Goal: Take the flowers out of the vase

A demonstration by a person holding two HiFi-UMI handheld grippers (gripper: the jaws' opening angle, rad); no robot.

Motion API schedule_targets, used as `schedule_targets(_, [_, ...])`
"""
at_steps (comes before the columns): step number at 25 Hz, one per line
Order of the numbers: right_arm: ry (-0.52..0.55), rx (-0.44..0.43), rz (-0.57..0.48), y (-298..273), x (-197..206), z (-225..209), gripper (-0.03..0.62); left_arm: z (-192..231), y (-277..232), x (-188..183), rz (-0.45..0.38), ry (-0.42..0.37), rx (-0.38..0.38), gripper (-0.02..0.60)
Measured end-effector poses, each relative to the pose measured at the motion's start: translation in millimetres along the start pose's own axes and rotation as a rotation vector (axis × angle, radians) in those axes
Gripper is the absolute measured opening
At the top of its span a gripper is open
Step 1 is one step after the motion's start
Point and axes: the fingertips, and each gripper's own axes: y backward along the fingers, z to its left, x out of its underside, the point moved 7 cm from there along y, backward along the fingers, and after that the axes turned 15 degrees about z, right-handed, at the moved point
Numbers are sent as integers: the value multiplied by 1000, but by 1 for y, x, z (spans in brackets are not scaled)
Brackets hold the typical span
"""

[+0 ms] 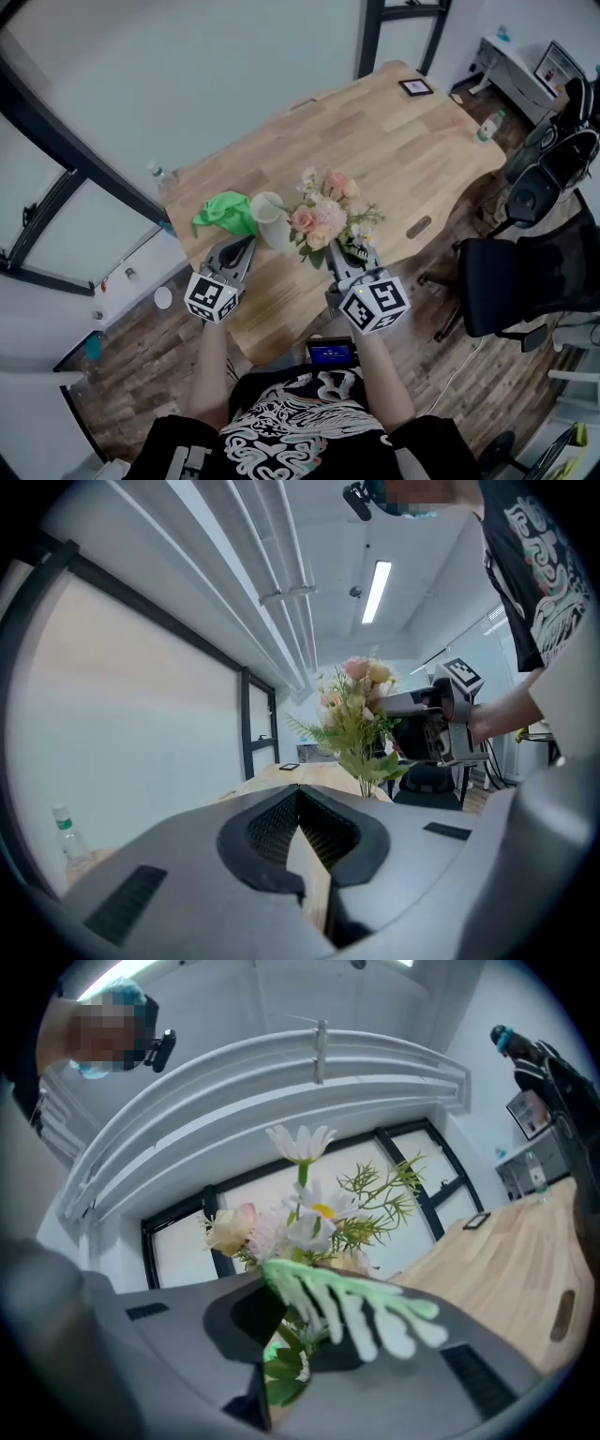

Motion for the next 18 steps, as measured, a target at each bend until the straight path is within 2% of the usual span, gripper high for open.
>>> schedule_targets(5, [-125,-8,75,-14,37,-20,61,1,-6,8,29,-7,12,3])
schedule_targets(10, [-320,-31,141,-27,72,-38,63,0,-8,23,72,-18,30,3])
schedule_targets(18, [-440,-6,249,-49,112,-54,63,8,-19,44,101,19,72,3])
